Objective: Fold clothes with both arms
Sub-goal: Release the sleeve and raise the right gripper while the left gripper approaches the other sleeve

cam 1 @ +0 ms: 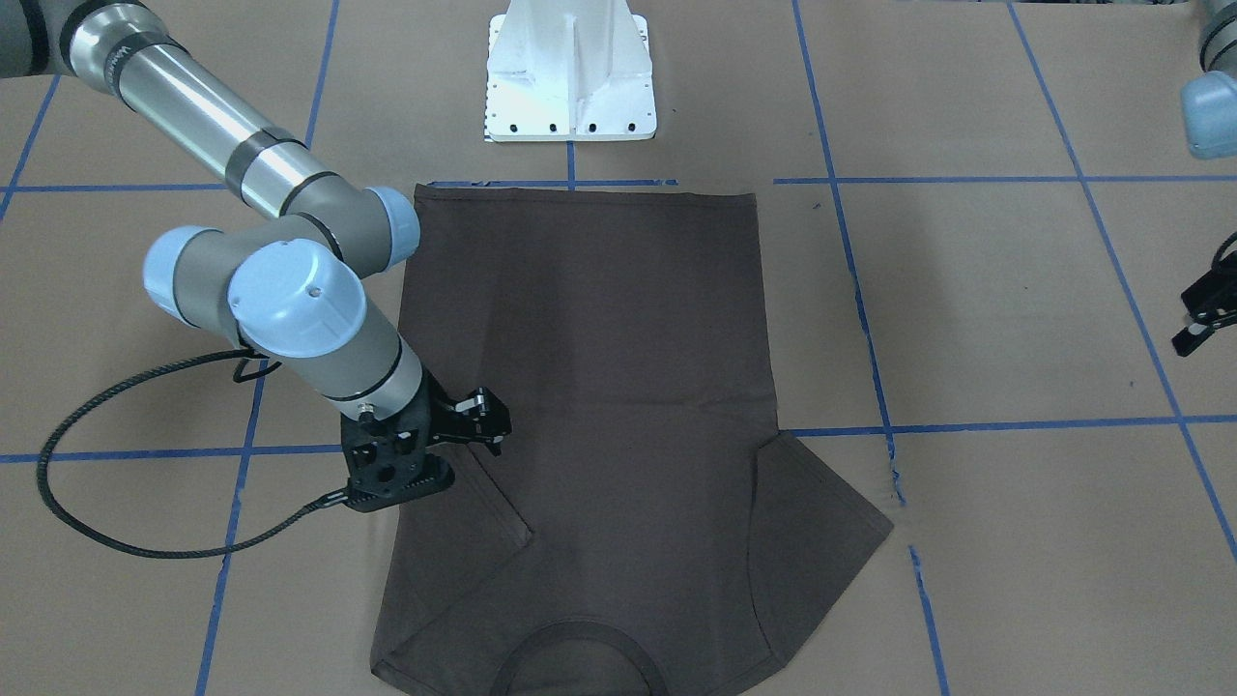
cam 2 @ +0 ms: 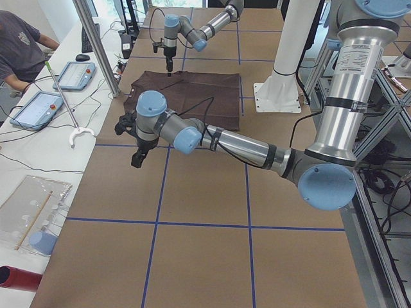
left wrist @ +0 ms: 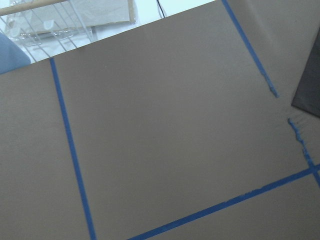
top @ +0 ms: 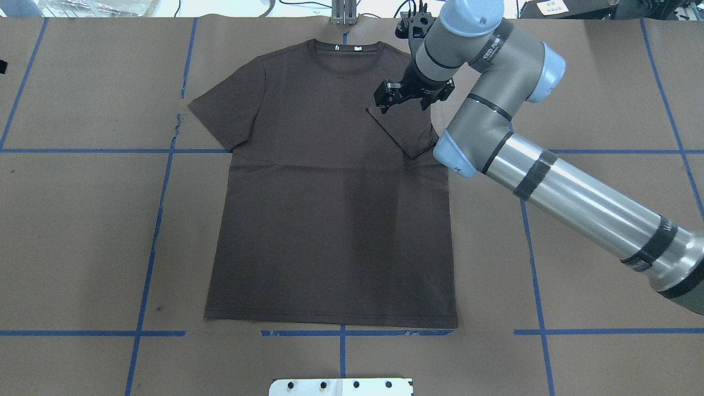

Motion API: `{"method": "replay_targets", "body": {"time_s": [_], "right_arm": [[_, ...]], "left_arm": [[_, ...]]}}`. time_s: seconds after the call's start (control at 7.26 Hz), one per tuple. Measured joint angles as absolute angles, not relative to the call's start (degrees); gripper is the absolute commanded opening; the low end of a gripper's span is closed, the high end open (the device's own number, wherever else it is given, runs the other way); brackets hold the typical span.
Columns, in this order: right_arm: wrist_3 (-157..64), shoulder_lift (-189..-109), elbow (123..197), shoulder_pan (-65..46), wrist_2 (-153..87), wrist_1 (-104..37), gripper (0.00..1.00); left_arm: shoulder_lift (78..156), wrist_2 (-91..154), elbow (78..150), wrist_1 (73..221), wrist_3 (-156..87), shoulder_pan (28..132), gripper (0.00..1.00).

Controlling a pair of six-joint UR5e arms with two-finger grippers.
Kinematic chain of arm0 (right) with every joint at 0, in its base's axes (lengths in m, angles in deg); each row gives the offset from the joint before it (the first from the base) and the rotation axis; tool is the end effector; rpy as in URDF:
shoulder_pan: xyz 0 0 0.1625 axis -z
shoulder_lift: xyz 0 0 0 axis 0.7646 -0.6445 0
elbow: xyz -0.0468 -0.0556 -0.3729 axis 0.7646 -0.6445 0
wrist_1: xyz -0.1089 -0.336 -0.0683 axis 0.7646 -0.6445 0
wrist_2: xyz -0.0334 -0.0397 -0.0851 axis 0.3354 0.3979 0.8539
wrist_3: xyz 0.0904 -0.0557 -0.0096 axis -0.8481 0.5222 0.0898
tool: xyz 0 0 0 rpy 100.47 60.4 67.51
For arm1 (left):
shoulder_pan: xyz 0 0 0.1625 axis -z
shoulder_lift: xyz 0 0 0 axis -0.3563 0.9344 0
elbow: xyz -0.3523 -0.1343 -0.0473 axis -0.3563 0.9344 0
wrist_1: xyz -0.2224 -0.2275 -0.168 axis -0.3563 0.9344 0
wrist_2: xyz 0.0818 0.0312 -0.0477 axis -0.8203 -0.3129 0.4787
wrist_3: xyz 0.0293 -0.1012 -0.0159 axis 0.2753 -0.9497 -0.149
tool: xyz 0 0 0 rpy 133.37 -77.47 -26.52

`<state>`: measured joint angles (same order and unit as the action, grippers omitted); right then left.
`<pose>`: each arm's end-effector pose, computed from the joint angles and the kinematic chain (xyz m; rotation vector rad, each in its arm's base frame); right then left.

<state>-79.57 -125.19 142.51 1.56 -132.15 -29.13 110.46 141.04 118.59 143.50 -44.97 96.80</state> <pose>-0.4010 -0.5653 0.2632 0.1753 -0.9377 -0.1001 0.0681 -0.5308 0.4190 0.4139 0.8767 0.0800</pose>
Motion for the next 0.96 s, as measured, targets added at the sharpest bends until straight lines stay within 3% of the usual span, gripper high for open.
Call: {"method": "replay_targets", "body": {"time_s": [0.41, 0.69, 0.96], "right_arm": [[-71.9, -135.3, 166.9, -3.2, -134.3, -54.7, 1.0], [-65.9, -139.6, 172.3, -5.5, -136.5, -58.2, 1.0], [-64.6, -140.9, 173.0, -6.1, -137.3, -58.4, 1.0]], "left_arm": [[117.7, 126.8, 116.4, 149.0, -73.5, 81.2, 1.0], [122.4, 116.3, 108.1, 154.0, -81.9, 75.0, 1.0], [126.9, 110.7, 97.9, 160.4, -84.8, 72.8, 0.98]]}}
